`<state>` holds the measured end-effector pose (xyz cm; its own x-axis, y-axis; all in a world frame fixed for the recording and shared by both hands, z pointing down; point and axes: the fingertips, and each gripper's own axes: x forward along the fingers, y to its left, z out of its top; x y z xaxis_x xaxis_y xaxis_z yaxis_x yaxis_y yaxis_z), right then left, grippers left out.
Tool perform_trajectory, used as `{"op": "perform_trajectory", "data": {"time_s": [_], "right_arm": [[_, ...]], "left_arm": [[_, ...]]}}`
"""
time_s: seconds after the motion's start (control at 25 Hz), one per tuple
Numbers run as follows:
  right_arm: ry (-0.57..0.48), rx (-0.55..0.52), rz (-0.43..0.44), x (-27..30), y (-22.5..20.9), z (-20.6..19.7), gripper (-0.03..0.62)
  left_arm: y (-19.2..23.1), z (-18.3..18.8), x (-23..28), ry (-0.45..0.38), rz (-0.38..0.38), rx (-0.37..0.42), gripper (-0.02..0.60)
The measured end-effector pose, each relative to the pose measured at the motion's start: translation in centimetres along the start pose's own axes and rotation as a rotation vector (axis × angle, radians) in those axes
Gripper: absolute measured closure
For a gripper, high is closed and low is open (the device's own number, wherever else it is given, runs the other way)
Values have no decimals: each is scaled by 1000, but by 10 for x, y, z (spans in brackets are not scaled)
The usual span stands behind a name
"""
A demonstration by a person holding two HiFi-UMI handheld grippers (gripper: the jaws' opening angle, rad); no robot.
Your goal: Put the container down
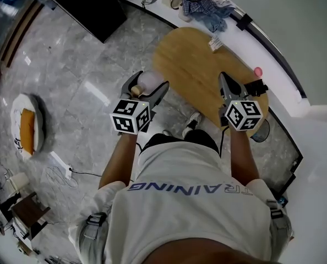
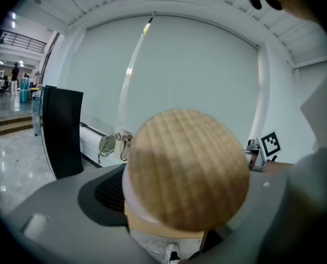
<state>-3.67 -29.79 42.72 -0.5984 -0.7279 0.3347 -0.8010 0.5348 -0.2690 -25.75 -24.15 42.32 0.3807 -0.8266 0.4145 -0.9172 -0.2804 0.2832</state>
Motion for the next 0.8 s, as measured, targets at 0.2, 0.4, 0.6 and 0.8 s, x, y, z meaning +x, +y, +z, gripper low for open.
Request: {"op": "perform_trajectory", "data": {"time_s": [0.2, 0.4, 0.6, 0.8], "right_arm": [[-17, 20, 32, 13, -57, 19, 579], [2, 23, 44, 36, -98, 22, 579], [58, 49, 73, 65, -96, 7, 579], [116, 71, 52, 98, -94, -13, 579]], "left_arm": [[-17, 16, 44, 14, 37, -11, 179], [-22, 35, 83, -1, 57, 3, 179], [-11, 14, 108, 65, 58, -33, 179], [23, -12, 148, 155, 26, -26, 179]]}}
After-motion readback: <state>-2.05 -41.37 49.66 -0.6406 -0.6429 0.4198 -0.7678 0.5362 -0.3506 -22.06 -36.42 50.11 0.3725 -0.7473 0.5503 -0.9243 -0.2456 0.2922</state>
